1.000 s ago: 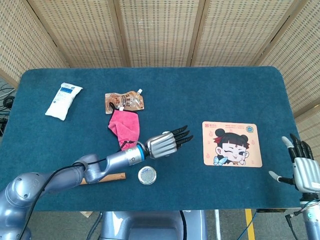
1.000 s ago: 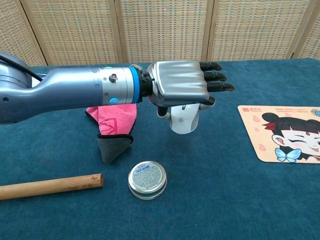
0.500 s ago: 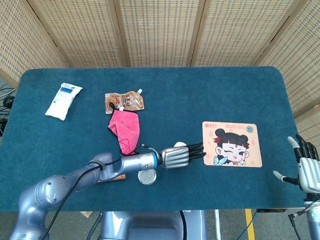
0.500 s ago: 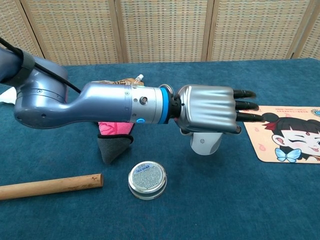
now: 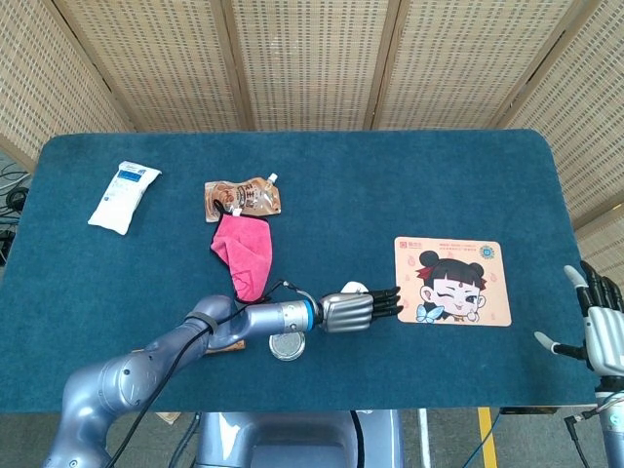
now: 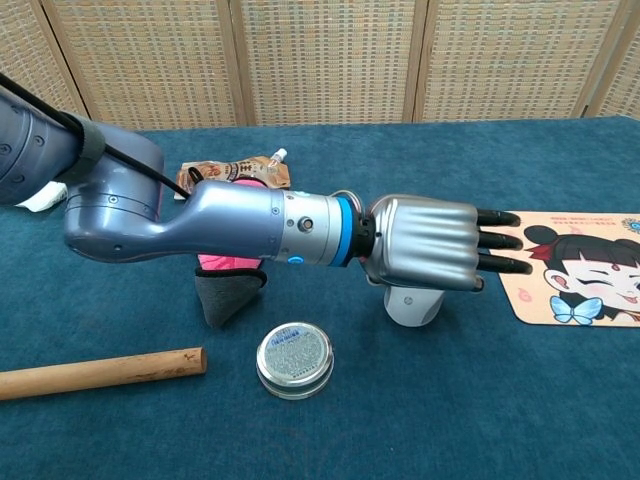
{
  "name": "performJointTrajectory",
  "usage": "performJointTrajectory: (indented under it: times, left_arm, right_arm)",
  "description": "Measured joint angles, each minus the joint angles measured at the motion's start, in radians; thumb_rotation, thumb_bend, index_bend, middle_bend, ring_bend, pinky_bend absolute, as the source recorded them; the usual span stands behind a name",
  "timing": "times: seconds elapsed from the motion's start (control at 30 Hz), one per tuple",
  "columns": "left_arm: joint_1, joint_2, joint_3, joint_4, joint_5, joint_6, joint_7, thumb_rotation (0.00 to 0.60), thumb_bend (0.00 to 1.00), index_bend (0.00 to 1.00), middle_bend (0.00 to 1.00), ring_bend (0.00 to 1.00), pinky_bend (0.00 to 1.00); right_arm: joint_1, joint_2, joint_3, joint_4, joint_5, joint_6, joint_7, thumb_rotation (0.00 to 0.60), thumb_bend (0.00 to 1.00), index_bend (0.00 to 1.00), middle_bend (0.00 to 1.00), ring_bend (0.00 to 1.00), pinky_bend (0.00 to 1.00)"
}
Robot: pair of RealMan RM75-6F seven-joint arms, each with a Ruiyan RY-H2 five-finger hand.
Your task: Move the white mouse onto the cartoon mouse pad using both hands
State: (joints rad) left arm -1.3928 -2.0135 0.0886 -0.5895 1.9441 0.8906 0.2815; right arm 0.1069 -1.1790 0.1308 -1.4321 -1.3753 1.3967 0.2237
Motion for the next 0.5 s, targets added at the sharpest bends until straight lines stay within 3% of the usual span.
performJointTrajectory:
  times: [0.3, 0.5]
  left_arm:
    - [0.006, -0.013, 0.018, 0.038, -0.006, 0.028, -0.002, 0.600, 0.14, 0.10, 0.00, 0.00, 0.00]
    - [0.019, -0.004, 0.017, 0.044, -0.023, 0.053, 0.006, 0.600, 0.12, 0.07, 0.00, 0.00, 0.00]
  right_arm:
    - [-0.002, -0.008, 0.004, 0.009, -0.004, 0.012, 0.005, 0.600, 0.00, 0.00, 0.00, 0.00, 0.00]
    - [-0.002, -0.012, 0.005, 0.012, -0.006, 0.013, 0.000, 0.600, 0.00, 0.00, 0.00, 0.00, 0.00]
